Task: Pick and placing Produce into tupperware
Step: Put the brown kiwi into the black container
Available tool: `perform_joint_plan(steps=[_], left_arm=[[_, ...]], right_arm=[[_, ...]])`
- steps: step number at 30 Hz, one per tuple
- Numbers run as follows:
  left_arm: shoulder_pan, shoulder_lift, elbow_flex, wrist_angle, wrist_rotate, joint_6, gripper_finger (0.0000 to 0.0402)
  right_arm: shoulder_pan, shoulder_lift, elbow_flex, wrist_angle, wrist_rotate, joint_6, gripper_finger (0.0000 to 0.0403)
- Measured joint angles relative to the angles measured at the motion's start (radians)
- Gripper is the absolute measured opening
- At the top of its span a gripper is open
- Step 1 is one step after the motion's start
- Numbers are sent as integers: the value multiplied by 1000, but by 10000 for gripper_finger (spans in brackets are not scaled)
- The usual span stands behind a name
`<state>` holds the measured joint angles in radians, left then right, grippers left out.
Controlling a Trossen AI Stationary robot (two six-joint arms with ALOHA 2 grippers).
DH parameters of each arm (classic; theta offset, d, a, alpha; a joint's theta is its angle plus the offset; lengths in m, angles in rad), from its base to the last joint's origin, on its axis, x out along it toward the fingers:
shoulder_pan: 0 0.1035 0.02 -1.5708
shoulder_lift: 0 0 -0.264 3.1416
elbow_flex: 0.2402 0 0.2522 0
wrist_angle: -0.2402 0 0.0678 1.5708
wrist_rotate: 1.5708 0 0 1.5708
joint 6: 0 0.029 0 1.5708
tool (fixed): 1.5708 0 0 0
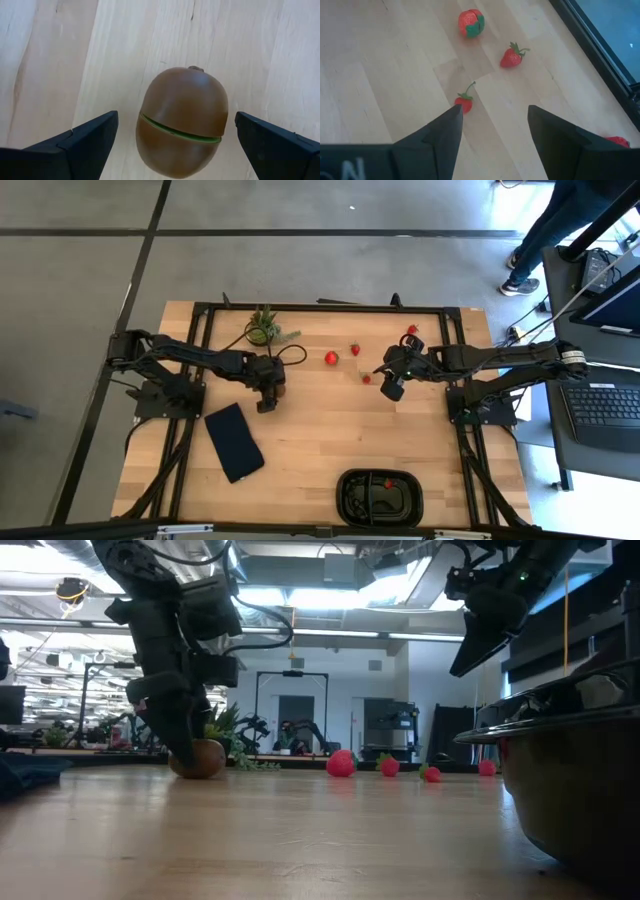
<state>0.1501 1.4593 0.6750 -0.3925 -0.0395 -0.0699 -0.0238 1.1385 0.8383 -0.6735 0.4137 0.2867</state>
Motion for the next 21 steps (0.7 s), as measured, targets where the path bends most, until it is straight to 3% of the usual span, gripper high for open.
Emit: perform_joint_plan(steps=[11,21], left_arm=[[0,0,0,1,0,-2,388],[0,0,-1,1,0,-6,342]], right_arm=[[0,0,0,0,0,0,226],[0,0,0,0,0,0,226]])
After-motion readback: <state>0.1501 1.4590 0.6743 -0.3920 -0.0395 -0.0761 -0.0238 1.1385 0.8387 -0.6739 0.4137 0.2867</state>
